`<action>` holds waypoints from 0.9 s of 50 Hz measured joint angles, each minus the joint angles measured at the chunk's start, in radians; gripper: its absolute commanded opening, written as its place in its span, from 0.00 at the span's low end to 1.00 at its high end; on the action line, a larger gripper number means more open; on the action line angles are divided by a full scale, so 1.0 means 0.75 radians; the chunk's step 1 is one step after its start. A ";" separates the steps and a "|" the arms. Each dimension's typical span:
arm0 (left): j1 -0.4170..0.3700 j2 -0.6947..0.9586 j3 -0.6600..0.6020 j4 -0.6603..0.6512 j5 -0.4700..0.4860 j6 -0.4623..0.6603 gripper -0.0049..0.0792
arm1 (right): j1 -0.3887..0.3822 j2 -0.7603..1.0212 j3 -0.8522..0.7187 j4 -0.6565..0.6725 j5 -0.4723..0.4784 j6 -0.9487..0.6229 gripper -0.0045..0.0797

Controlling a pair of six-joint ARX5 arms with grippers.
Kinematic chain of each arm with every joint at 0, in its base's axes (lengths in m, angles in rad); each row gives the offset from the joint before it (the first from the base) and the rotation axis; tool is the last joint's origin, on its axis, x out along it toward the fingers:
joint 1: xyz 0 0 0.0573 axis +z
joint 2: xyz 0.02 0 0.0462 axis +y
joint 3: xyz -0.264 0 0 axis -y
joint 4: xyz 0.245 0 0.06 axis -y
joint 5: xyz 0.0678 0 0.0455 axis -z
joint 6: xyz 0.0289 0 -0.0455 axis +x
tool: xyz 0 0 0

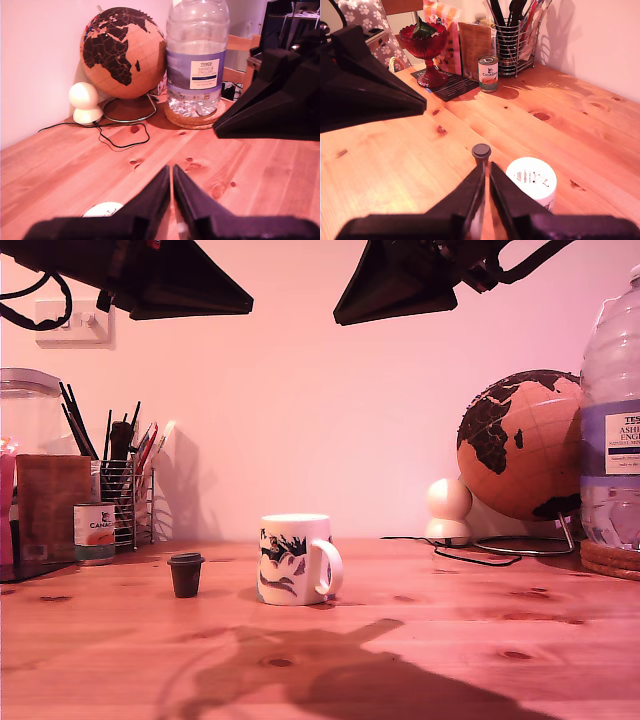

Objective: Lift the coffee cup and remove the coffee capsule that is hidden under it

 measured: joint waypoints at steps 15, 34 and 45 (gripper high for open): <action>0.000 0.000 0.000 -0.001 0.000 0.000 0.04 | 0.000 0.000 0.000 -0.011 0.000 0.000 0.04; 0.000 0.000 0.000 -0.001 -0.002 0.000 0.04 | 0.000 0.000 0.000 -0.109 0.000 0.004 0.04; 0.000 0.000 0.000 -0.001 -0.002 0.000 0.04 | 0.000 0.000 0.000 -0.153 0.000 0.004 0.04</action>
